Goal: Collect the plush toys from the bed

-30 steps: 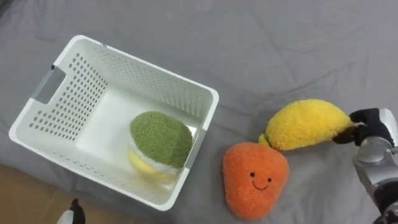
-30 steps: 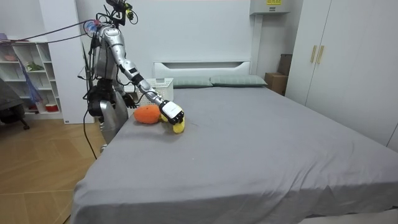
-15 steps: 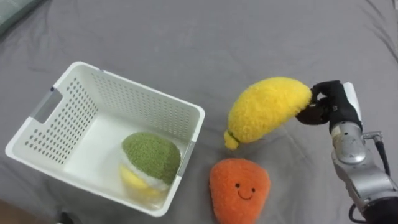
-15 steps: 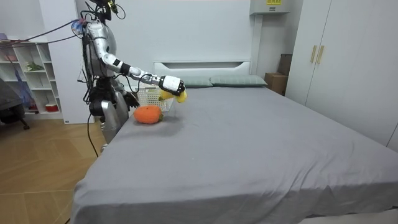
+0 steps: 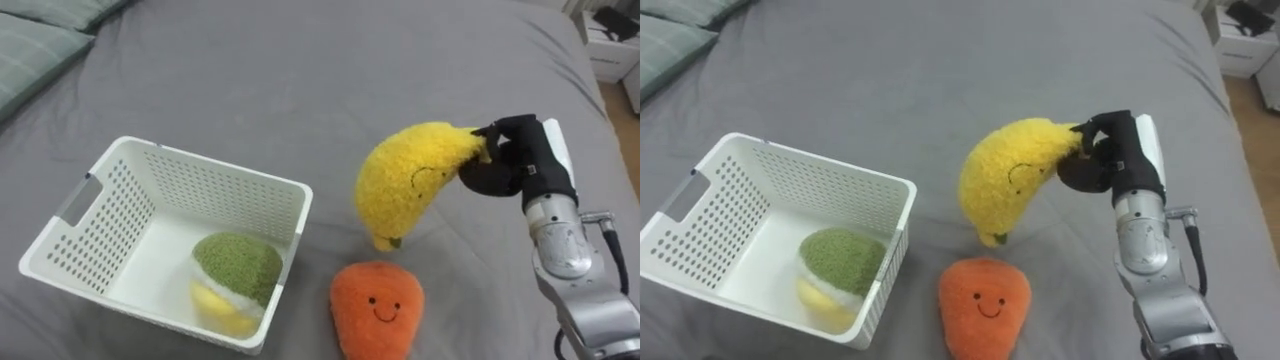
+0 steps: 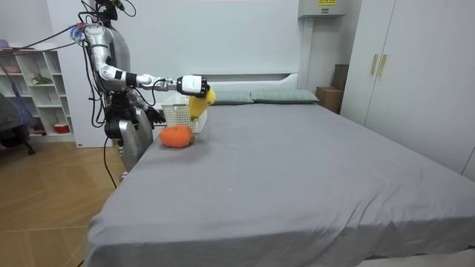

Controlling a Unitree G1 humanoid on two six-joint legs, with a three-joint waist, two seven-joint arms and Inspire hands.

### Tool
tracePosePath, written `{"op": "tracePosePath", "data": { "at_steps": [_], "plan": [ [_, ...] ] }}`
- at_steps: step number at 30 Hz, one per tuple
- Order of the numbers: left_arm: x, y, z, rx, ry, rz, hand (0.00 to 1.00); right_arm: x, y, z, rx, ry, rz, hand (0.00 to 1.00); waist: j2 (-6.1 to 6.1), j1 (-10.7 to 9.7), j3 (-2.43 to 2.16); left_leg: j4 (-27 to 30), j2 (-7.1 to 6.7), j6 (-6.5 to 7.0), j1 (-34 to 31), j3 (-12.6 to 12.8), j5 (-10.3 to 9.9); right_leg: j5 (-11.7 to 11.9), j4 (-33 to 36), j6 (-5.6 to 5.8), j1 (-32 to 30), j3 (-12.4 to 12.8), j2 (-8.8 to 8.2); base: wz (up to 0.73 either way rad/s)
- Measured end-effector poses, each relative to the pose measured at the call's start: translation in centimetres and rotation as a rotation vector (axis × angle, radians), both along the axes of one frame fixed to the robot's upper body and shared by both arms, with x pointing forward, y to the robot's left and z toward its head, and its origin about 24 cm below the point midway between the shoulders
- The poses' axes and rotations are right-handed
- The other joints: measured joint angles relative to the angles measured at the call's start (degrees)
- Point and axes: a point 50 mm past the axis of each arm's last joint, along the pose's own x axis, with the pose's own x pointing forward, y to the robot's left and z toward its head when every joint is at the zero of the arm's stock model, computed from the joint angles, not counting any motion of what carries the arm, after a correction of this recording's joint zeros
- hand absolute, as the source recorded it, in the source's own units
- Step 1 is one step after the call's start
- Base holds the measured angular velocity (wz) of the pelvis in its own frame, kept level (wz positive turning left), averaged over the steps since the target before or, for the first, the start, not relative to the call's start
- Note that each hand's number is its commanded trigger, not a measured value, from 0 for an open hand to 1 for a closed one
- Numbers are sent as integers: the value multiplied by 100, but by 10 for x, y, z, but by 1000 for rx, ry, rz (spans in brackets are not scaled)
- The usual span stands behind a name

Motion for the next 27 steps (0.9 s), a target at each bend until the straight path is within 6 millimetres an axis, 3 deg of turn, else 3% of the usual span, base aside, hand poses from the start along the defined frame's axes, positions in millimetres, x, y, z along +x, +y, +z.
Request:
{"op": "tracePosePath", "data": {
  "at_steps": [9,11,18,21,27],
  "plan": [
    [-4,-6,-5,-19,18,54,0,2,17,32,18,-146,61,100,-29,76,33,-36,-4,7,185,-40,0,0,-71,3,164,-30,32,1],
    [-3,-9,-7,-28,16,54,0,2,21,35,21,-156,80,100,-22,187,38,-74,0,4,223,-20,1,0,-72,3,168,-21,32,-5],
    [2,-16,-8,-26,17,16,0,1,38,47,49,-216,134,100,-43,294,48,-96,-6,6,216,-54,-1,0,-73,3,162,-9,47,0],
    [2,-15,-8,-12,30,2,0,3,44,57,18,-257,153,100,-85,406,70,-98,-2,4,222,-54,-1,0,-74,3,166,-9,52,0],
    [0,-13,-10,6,66,-6,0,7,58,81,14,-347,202,100,-127,514,62,-98,-3,5,217,-65,-1,0,-73,3,170,-22,30,0]
  ]
}}
